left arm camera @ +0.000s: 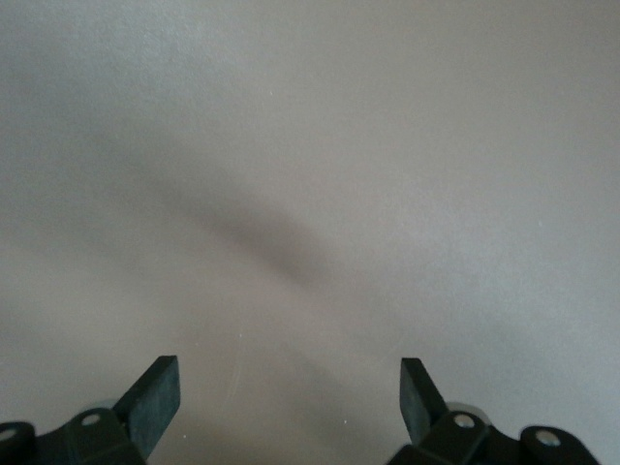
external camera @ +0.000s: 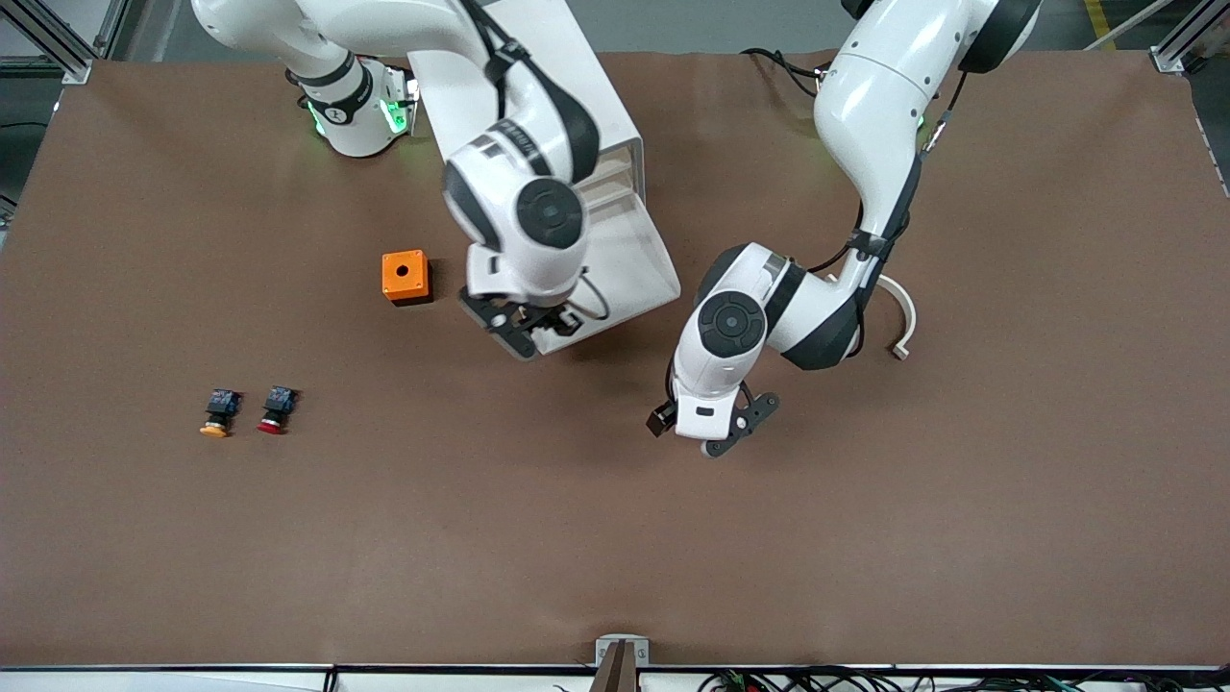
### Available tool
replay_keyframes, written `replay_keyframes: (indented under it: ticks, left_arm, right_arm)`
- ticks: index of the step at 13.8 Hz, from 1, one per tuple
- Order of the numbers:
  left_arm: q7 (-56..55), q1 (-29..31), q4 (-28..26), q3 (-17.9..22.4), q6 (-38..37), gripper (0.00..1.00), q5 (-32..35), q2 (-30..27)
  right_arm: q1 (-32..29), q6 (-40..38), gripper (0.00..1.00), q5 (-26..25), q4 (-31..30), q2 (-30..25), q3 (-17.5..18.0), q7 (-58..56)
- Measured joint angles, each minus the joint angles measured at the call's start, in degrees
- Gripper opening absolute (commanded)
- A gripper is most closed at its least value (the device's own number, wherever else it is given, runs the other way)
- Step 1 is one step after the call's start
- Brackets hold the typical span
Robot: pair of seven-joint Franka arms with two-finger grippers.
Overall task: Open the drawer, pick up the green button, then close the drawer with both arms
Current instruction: 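Carry the green button toward the red button while the left gripper reaches the drawer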
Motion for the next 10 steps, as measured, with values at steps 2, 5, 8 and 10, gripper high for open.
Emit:
replay_keyframes:
  ticks: [2, 5, 8, 10]
  left_arm:
    - [0.0, -0.5, -0.1, -0.1, 0.0, 1.0, 0.0, 0.0]
    - [0.0, -1.2, -0.3, -1.7, 0.0, 1.0, 0.0, 0.0]
    - [0.0, -2.3, -0.5, -2.9, 0.0, 1.0, 0.0, 0.0]
    - [0.0, -3.2, -0.7, -3.0, 0.0, 1.0, 0.0, 0.0]
  right_arm:
    - [-5.8, 5.2, 0.0, 0.0, -7.0, -4.8, -0.2, -10.0]
    - [-13.2, 15.4, 0.0, 0.0, -20.7, -12.2, -0.2, -23.2]
    - [-19.3, 19.6, 0.0, 0.0, -26.2, -14.5, -0.2, -35.1]
    - [-23.4, 23.4, 0.0, 0.0, -28.0, -14.6, -0.2, -42.5]
